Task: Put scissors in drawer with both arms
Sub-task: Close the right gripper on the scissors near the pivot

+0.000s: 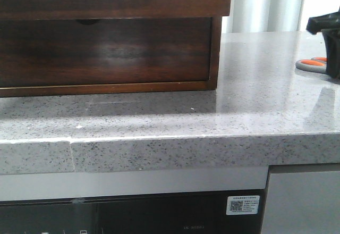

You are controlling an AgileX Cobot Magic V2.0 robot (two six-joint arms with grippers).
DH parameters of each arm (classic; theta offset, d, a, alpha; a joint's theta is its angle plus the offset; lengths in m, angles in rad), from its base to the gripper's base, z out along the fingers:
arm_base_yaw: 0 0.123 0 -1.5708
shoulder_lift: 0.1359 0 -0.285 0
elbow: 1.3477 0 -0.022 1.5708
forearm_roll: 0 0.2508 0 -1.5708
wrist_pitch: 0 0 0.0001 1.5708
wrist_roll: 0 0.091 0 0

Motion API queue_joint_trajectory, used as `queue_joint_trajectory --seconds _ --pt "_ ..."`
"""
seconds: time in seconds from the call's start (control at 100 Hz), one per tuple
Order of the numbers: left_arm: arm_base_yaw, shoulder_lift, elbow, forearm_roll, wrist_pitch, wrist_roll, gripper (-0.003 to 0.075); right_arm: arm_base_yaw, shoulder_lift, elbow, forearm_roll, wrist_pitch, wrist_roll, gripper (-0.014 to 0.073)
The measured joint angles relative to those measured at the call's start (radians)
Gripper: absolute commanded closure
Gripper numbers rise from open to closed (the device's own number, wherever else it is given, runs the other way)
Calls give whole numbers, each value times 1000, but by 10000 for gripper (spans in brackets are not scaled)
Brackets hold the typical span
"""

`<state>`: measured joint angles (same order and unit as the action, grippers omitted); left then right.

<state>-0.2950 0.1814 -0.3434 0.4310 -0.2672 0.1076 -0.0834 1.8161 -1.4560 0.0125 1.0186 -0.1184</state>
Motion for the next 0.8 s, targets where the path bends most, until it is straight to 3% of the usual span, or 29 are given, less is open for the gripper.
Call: queue_joint_trajectory --seconds 0.19,0.26,0.5,0.8 --pt "0 0 0 0 0 0 393 0 19 -3 0 5 0 264" --pt "0 0 0 0 0 0 393 0 19 -3 0 5 0 314" --pt "0 0 0 0 0 0 393 0 19 -5 0 5 0 720" --pt "0 0 0 0 1 0 393 0 -21 -17 21 14 0 718"
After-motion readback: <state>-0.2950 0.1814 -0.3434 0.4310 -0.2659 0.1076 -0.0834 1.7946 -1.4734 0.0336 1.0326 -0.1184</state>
